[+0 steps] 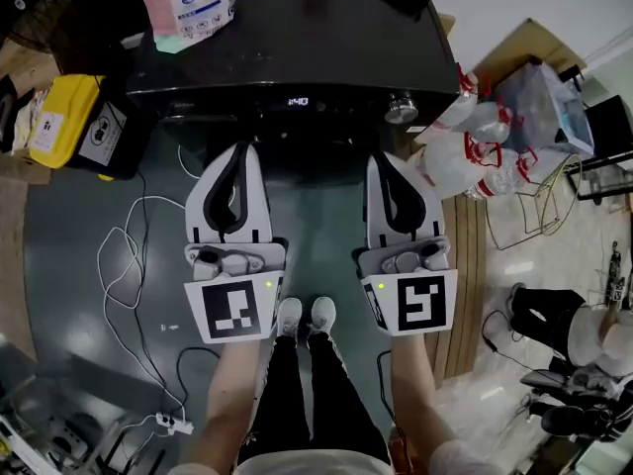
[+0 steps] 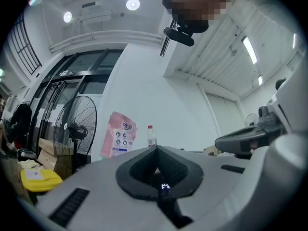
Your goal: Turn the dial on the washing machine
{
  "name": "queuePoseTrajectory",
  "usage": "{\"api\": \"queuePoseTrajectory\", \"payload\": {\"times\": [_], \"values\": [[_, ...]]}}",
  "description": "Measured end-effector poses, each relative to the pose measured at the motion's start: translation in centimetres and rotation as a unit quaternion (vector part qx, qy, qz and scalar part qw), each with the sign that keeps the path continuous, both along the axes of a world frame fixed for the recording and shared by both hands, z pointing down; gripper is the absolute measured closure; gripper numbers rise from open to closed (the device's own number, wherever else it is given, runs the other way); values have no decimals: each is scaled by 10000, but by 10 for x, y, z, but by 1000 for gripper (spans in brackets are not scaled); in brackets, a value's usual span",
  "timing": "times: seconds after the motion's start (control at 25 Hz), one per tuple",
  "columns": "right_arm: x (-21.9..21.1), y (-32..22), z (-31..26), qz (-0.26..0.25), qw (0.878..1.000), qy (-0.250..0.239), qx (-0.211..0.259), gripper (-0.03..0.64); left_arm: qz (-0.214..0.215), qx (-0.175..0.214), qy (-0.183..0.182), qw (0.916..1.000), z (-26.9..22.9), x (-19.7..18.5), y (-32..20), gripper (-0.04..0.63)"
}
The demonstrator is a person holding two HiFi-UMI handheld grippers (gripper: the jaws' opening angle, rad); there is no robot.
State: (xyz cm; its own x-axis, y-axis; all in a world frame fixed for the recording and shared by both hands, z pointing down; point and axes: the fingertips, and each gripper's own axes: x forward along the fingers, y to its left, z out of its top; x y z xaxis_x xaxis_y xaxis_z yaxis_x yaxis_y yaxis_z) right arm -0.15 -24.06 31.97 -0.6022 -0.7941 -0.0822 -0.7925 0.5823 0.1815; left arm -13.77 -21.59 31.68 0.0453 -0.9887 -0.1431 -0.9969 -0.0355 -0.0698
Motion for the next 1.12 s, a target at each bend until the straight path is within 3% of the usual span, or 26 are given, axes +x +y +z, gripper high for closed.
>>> {"api": "queuePoseTrajectory", "payload": {"times": [0.28, 0.64, 0.8, 1.12], "values": [[-4, -16, 54, 74, 10000, 34, 13, 614, 131, -403, -8, 9991, 70, 13, -17, 597], [-2, -27, 78, 146, 9995, 76, -252, 614, 200, -504, 37, 9985, 89, 23, -26, 597], [2, -37, 77, 45, 9998, 157, -104, 614, 243, -521, 24, 9983, 91, 26, -33, 597], [52, -86, 97, 684, 9921, 1047, -69, 614, 299, -617, 46, 9976, 104, 33, -37, 597]]}}
